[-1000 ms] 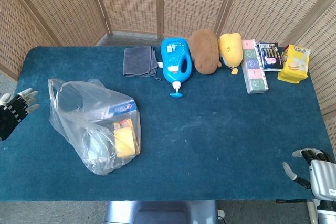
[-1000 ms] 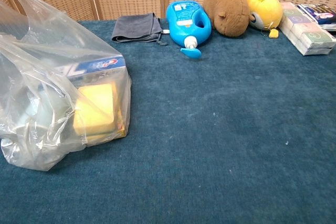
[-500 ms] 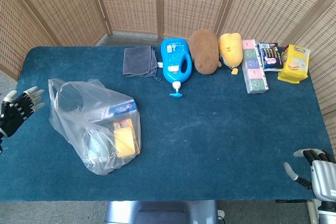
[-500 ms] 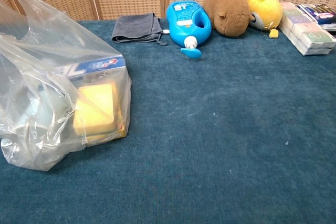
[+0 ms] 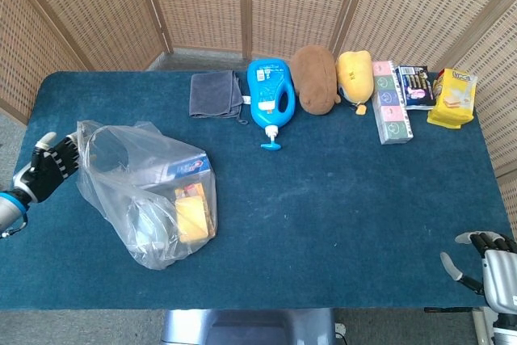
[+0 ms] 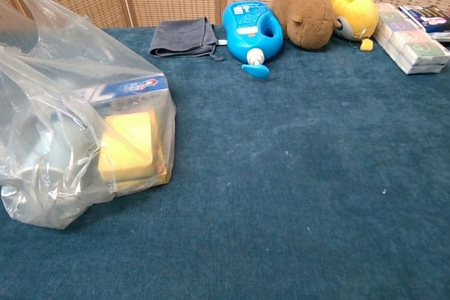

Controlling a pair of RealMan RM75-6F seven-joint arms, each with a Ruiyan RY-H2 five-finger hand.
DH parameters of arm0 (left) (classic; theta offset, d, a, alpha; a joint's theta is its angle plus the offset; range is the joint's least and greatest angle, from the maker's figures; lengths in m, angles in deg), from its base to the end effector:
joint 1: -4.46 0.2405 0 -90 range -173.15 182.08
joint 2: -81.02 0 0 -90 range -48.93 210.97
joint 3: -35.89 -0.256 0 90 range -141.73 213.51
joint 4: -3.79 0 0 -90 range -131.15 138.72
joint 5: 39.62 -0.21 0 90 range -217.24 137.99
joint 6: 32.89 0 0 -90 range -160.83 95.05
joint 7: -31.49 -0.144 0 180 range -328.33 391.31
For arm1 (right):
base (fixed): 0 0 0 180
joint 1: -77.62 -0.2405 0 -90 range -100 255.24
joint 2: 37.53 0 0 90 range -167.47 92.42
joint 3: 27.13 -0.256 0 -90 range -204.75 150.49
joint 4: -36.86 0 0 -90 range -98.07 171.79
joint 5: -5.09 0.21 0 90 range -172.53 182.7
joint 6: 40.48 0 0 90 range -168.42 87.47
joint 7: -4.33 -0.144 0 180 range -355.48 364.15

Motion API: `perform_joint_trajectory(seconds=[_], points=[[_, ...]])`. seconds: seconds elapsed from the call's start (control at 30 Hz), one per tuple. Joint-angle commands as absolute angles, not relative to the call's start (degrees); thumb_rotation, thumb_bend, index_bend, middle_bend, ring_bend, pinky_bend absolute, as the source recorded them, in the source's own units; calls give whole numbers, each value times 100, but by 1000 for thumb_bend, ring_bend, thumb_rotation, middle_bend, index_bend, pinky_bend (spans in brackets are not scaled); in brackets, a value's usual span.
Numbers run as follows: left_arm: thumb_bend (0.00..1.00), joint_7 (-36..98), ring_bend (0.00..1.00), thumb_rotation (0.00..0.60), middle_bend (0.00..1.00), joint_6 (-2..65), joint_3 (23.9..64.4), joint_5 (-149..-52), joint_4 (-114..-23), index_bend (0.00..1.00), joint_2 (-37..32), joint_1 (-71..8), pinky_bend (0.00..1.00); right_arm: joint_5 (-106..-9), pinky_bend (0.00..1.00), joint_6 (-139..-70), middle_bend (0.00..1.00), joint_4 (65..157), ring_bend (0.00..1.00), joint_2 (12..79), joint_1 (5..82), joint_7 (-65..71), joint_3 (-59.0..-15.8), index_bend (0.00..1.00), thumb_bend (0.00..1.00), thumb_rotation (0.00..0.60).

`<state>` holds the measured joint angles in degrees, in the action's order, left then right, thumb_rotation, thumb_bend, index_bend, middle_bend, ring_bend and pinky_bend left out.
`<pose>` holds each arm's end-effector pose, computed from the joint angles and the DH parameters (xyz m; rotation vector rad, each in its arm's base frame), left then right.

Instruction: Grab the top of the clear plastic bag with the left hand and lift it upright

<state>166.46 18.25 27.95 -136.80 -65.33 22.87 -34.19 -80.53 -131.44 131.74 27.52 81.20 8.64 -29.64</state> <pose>-0.3109 0.3392 0.1718 -0.5578 -2.5677 -1.4099 -0.3199 -0.1328 0.1632 1.2504 -0.9103 0.8325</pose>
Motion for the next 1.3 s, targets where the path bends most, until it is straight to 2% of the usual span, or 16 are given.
perform_joint_trajectory(seconds=[0.03,0.27,0.77,1.3], points=[[305,16732,0,0,70,1688,2777,-13683,-6516,55,2208,-3573,49,-8062,240,-13166,416,13178,317,2740,8134,859,-2963,419,323,32],[306,17098,0,0,71,1926,2747,-13783,-6647,55,2166,-3710,49,-8077,240,-13212,416,13181,317,2713,8175,834,-2948,418,323,37],[306,17782,0,0,70,3008,2144,-14498,-6974,55,2514,-3772,50,-8102,240,-13204,416,13119,318,2727,8188,744,-2943,418,323,34],[306,17750,0,0,70,3502,1800,-14763,-7029,65,2593,-3988,70,-8099,240,-13267,416,13091,318,2726,8239,685,-2956,419,323,34]])
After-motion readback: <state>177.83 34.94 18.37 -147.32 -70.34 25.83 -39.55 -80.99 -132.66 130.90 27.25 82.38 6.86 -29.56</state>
